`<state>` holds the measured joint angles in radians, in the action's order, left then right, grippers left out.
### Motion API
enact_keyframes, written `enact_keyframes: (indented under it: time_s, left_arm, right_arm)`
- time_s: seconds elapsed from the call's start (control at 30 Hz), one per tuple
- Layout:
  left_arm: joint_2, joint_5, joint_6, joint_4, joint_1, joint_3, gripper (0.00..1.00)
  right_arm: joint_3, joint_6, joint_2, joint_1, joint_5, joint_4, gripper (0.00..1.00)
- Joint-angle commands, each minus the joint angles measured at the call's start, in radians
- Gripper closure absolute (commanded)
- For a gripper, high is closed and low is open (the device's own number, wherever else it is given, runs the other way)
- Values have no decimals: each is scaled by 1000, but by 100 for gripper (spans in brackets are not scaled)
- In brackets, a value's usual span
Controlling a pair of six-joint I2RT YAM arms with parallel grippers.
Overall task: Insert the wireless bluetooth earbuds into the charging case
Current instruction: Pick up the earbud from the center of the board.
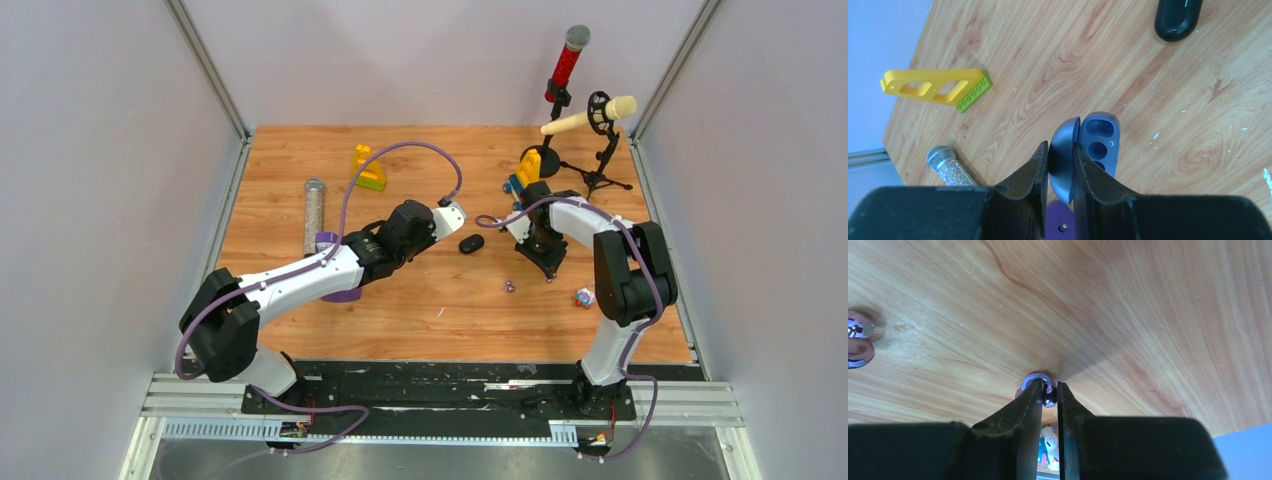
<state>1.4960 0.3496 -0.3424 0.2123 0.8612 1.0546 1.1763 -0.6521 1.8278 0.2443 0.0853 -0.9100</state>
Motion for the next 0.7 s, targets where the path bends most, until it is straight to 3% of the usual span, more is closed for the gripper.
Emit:
enact_keyframes:
  time_s: [0.0,0.33,0.67]
  left_arm:
    - [-39,-3,25,-26,-5,19,78]
    - [-20,-99,136,112,-42,160,80]
    - [120,-268,221,334,-70,432,79]
  right_arm:
    - [-22,2,-89,0,-27,52,89]
    - [-145,35,-394,-2,-160,378,92]
    - [-88,162,-572,59,-276,651,91]
